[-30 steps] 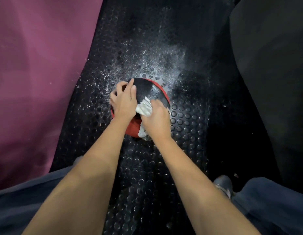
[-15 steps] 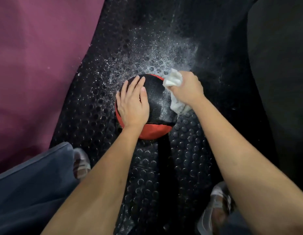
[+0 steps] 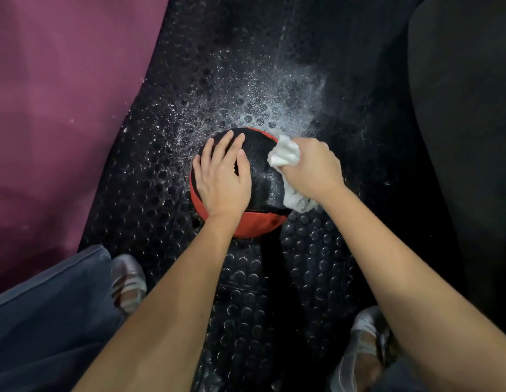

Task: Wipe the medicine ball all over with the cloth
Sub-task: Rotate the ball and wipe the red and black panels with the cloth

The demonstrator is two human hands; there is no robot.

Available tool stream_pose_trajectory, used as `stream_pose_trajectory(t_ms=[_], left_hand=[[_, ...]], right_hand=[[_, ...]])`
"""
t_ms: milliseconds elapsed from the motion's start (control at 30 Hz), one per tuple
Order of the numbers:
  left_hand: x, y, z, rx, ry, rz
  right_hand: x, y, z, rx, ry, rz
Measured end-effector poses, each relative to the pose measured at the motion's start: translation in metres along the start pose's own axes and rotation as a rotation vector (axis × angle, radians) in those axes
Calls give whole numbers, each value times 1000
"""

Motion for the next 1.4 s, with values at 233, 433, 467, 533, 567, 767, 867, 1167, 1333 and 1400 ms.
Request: stream_pose_trajectory(t_ms=[233,433,467,533,567,767,867,1167,1333,1400], left_hand=[[5,-10,13,53,23,-1],[10,-20,26,103,-42,-7],[11,-21,27,114,-41,-2],[13,-21,26,118,-23,-2],[13,-19,25,121,-19,0],[11,-16,26,126,-53,11],[15,-19,25,124,-15,-14],[17,-15,22,97,10,-38],[15,-8,17,64,15,-38],[14,-8,14,44,27,-40]], right_hand=[[1,1,8,87,-77,70],[6,11,14,73,-111,95],[6,11,14,89,-125,99],[-8,5,12,87,-104,111],[-17,0,12,89,-74,114],[-5,2,15,157,-143,169],[-21,-6,13,142,-132,163],[-22,-6,13,236,-195,183],[-45,-17,14,191,-118,172],[-31,-12,12,198,-152,182]])
Point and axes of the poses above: each hand's wrist, its own x-axis towards the middle knuckle, its own y-axis out of the back of the hand, z = x × y, the point moved 4 cm from there along x, towards the middle knuckle, and after that the axes turned 7 degrees about -y, right-handed, at the moved point
